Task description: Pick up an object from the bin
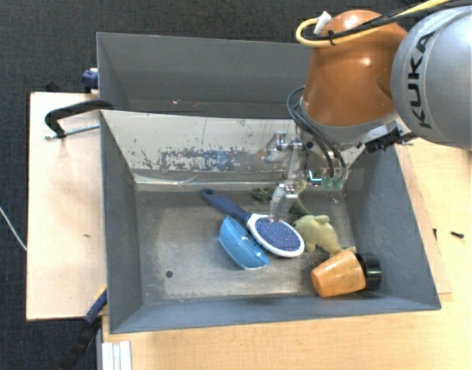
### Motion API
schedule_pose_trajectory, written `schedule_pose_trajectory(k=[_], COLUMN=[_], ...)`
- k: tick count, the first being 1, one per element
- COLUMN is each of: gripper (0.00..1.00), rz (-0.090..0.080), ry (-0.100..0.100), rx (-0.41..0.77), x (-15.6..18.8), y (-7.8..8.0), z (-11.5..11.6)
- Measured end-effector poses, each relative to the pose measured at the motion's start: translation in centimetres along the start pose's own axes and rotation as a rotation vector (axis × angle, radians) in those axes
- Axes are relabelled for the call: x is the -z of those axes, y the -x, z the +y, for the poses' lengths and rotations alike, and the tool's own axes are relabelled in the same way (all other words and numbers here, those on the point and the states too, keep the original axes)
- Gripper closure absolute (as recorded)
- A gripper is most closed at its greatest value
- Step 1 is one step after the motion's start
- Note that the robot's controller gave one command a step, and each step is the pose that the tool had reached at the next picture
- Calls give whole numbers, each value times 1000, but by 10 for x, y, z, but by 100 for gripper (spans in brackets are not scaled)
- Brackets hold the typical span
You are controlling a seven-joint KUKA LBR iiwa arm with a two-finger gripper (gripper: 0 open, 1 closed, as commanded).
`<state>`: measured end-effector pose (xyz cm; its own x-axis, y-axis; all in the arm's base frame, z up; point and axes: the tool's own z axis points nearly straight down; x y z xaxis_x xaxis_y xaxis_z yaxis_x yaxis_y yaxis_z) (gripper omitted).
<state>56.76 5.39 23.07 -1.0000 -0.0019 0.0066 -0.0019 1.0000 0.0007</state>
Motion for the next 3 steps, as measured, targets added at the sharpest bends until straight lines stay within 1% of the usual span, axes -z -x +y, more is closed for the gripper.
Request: schedule_pose_trajectory(k=[1, 2, 3], gripper=[0, 100, 100], rz=[-3, -7, -19], ry=[0, 0, -6], rx=[410, 409, 704], x=[-155, -153, 25], y=[-14, -13, -9], z=[-26, -25, -43])
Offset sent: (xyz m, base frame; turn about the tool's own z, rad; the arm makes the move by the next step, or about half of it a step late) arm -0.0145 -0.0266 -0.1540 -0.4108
